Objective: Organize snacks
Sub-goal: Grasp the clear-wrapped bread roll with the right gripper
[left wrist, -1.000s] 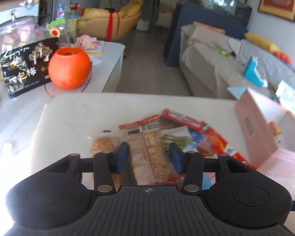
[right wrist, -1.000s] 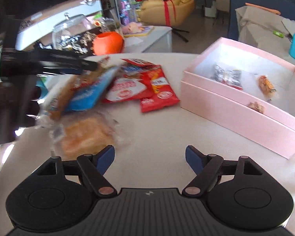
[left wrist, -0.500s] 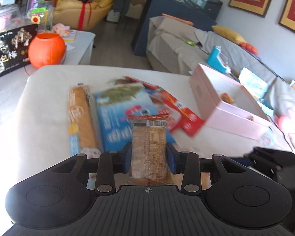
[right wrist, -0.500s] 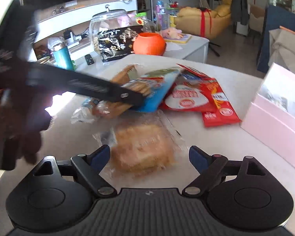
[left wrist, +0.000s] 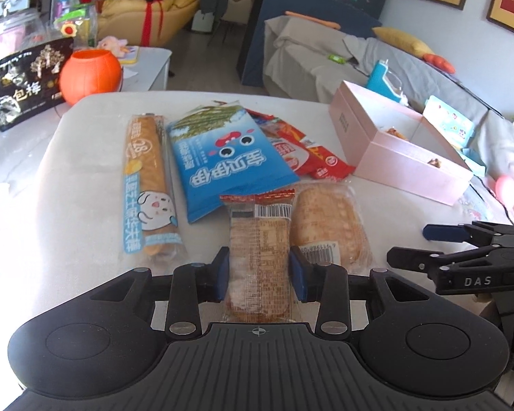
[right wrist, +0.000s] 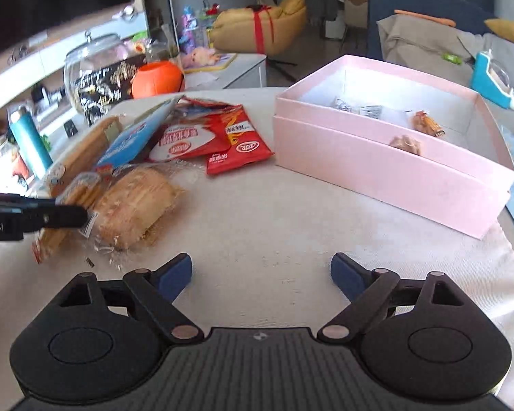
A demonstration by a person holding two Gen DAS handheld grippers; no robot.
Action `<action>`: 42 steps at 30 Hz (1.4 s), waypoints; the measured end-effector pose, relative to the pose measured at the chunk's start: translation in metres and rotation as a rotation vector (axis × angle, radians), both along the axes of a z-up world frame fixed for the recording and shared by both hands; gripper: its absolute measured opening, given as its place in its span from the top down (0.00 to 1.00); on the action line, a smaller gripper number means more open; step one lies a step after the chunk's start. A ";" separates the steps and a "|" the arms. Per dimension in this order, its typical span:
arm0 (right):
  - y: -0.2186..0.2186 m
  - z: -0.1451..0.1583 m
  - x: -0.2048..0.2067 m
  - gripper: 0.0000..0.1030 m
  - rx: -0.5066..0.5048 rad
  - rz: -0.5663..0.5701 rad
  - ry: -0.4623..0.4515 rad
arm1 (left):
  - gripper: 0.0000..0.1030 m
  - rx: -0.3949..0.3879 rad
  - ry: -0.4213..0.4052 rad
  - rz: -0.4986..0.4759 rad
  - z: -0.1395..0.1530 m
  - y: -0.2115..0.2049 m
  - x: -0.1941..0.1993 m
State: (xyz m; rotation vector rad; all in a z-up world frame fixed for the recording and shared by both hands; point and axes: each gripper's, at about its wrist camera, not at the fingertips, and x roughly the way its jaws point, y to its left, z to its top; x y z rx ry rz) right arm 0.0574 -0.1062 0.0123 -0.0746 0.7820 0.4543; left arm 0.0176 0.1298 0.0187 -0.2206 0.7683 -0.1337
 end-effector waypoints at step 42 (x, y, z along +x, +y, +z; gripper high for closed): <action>0.037 0.024 0.025 0.07 -0.007 0.085 -0.002 | 0.59 0.050 0.018 -0.090 -0.002 -0.035 -0.012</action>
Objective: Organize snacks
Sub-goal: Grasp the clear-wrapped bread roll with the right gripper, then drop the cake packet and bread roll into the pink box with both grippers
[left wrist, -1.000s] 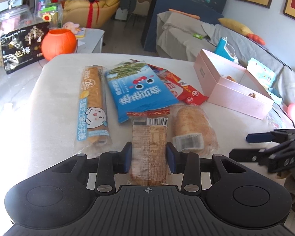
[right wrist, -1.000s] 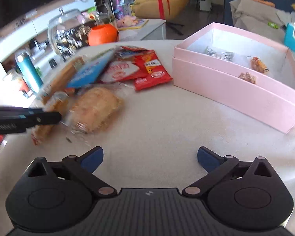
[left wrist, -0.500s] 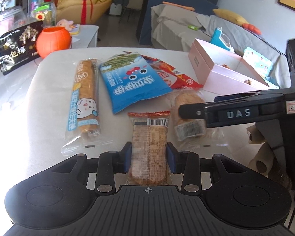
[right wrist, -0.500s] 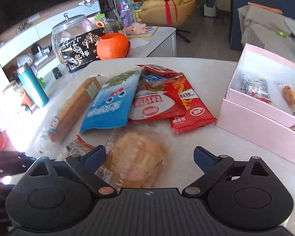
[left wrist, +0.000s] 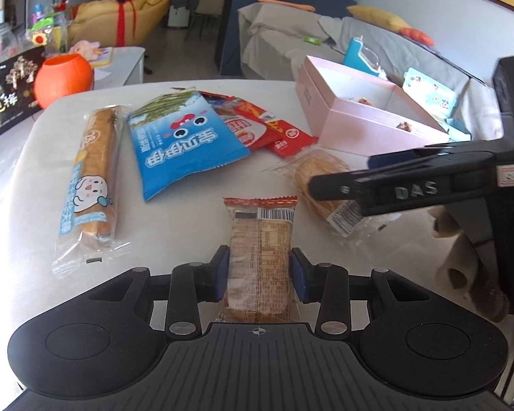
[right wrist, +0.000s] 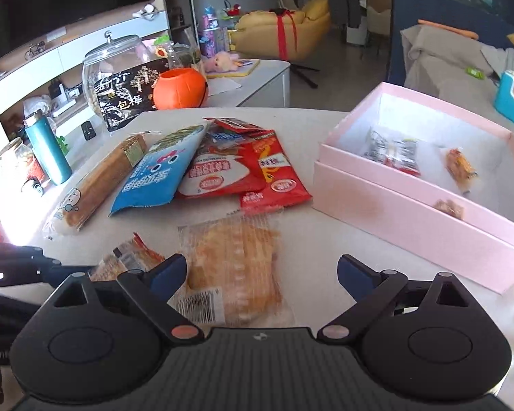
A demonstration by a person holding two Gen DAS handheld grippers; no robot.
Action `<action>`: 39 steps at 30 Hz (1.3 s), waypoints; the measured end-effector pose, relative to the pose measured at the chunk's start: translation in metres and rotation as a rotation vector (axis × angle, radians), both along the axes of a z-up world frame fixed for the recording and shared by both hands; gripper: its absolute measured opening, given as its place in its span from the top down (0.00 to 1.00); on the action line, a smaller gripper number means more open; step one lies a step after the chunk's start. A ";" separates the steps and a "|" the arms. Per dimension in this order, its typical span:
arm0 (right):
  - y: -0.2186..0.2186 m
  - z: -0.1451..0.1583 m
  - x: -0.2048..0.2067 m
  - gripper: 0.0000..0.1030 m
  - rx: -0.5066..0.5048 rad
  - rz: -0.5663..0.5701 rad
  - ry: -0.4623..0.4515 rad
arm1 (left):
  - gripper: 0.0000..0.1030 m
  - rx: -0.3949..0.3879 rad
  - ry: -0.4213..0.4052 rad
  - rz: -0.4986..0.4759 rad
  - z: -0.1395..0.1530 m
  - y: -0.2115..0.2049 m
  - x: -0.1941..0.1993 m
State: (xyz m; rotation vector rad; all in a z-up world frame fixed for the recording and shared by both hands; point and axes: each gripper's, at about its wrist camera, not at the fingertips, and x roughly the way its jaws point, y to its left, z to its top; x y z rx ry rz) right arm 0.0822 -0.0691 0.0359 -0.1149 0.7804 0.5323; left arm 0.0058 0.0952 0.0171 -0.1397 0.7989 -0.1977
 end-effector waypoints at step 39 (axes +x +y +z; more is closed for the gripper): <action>-0.155 0.140 0.050 0.31 0.044 -0.330 -0.208 | 0.58 -0.320 -0.106 -0.175 0.104 -0.088 0.232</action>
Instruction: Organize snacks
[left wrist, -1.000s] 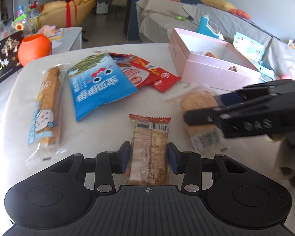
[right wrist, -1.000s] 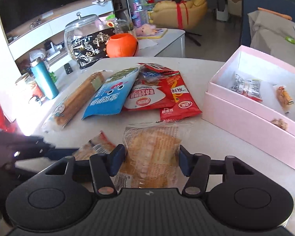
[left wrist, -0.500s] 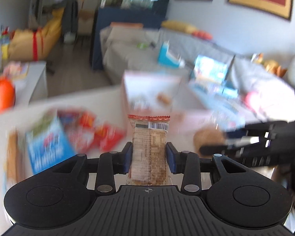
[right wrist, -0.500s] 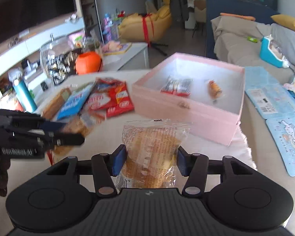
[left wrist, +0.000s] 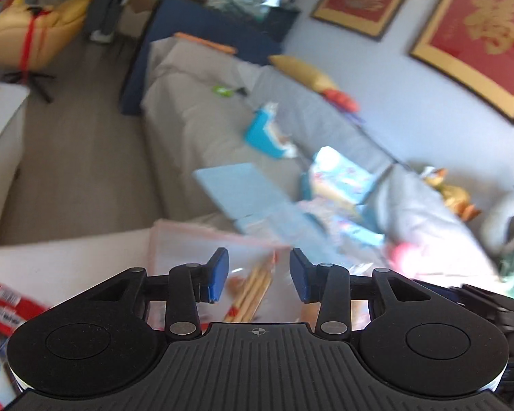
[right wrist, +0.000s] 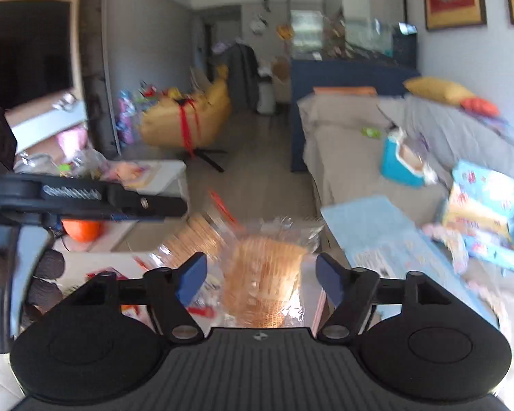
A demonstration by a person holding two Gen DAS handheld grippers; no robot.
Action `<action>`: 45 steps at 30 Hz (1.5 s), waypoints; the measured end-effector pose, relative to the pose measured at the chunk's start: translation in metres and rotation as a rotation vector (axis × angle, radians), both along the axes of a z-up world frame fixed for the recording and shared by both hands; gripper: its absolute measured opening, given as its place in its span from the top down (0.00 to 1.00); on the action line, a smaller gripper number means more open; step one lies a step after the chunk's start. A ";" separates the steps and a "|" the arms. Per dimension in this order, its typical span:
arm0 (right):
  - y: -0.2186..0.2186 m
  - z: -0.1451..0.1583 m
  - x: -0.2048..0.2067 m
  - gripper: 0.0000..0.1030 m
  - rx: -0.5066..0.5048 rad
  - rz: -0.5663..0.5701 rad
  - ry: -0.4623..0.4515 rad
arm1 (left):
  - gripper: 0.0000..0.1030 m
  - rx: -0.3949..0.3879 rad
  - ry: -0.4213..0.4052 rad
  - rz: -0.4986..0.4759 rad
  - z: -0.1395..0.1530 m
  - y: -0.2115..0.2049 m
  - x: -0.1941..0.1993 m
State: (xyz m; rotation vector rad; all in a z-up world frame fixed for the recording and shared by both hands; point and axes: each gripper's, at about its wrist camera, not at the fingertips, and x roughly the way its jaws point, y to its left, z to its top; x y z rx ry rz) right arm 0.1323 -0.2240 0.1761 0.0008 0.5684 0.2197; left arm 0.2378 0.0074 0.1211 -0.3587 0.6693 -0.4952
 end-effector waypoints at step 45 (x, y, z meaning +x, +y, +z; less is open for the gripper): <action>0.330 -0.156 0.137 0.26 -0.105 0.296 0.287 | 0.57 0.121 -0.130 0.596 -0.108 0.191 -0.201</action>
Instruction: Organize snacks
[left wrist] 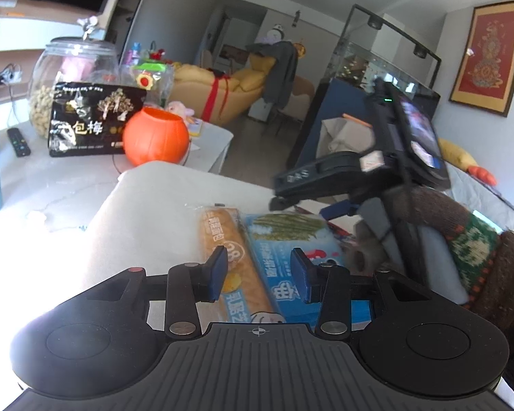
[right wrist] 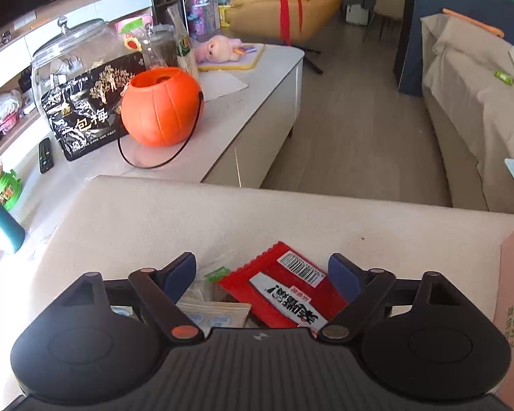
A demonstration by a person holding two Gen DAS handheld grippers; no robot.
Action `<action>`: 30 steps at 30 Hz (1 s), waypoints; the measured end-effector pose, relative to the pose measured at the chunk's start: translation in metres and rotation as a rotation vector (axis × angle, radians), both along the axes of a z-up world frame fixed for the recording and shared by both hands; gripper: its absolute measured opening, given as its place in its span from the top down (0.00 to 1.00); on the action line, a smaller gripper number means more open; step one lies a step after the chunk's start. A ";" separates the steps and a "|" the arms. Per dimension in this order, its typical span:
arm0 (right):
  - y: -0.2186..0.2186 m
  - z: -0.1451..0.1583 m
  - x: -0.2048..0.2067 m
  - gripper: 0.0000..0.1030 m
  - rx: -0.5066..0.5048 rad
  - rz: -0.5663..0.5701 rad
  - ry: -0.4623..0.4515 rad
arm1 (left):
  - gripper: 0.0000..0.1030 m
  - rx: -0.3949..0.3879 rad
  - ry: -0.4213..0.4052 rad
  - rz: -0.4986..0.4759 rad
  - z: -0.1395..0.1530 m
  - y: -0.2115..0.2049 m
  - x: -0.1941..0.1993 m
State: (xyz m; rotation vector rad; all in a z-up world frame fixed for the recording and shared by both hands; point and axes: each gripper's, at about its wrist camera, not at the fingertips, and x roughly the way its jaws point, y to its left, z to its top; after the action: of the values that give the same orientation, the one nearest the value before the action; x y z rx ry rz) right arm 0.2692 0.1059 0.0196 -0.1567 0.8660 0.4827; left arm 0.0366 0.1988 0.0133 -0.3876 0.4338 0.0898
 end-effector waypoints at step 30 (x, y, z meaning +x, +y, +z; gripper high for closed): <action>-0.053 0.013 -0.011 0.17 0.134 -0.004 0.102 | 0.57 0.014 -0.006 -0.027 0.012 -0.008 -0.013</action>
State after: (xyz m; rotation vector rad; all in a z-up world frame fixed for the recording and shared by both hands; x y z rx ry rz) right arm 0.2579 0.0524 0.0330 -0.0072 0.9306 0.5469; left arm 0.0237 0.1907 0.0256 -0.3677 0.4322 0.0657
